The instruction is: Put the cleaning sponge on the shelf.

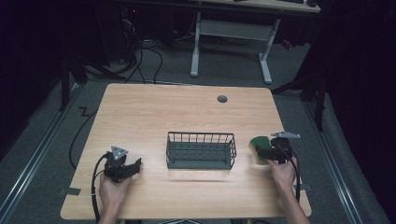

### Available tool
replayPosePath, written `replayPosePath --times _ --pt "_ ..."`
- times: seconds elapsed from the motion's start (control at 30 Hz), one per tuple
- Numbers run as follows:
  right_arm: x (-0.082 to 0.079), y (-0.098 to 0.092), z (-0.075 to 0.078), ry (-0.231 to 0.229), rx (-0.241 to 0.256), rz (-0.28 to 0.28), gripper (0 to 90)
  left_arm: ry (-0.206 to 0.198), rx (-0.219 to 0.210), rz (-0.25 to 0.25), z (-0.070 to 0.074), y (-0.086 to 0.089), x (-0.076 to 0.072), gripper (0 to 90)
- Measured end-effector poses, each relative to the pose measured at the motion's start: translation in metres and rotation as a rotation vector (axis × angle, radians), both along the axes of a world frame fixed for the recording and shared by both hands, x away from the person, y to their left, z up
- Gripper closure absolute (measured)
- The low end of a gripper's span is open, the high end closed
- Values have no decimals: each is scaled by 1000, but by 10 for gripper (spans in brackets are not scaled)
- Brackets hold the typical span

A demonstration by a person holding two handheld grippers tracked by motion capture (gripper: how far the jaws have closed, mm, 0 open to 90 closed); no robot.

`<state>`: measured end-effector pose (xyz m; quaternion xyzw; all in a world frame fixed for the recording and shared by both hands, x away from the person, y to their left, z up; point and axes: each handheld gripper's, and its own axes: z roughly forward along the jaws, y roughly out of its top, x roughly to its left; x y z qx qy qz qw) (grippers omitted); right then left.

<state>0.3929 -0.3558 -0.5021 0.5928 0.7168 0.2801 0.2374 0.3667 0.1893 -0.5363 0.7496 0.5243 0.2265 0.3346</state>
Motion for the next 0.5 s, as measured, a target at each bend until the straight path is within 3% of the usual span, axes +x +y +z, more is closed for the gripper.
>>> replayPosePath --times 0.17,0.23,0.5 --pt "4 0 -7 41 -16 0 227 2 -2 -7 0 -1 -1 251" --pt "5 1 -10 51 -32 10 293 2 -2 -7 0 -1 -1 250" --pt "4 3 -8 45 -52 19 308 3 -3 -9 0 -1 -1 249"
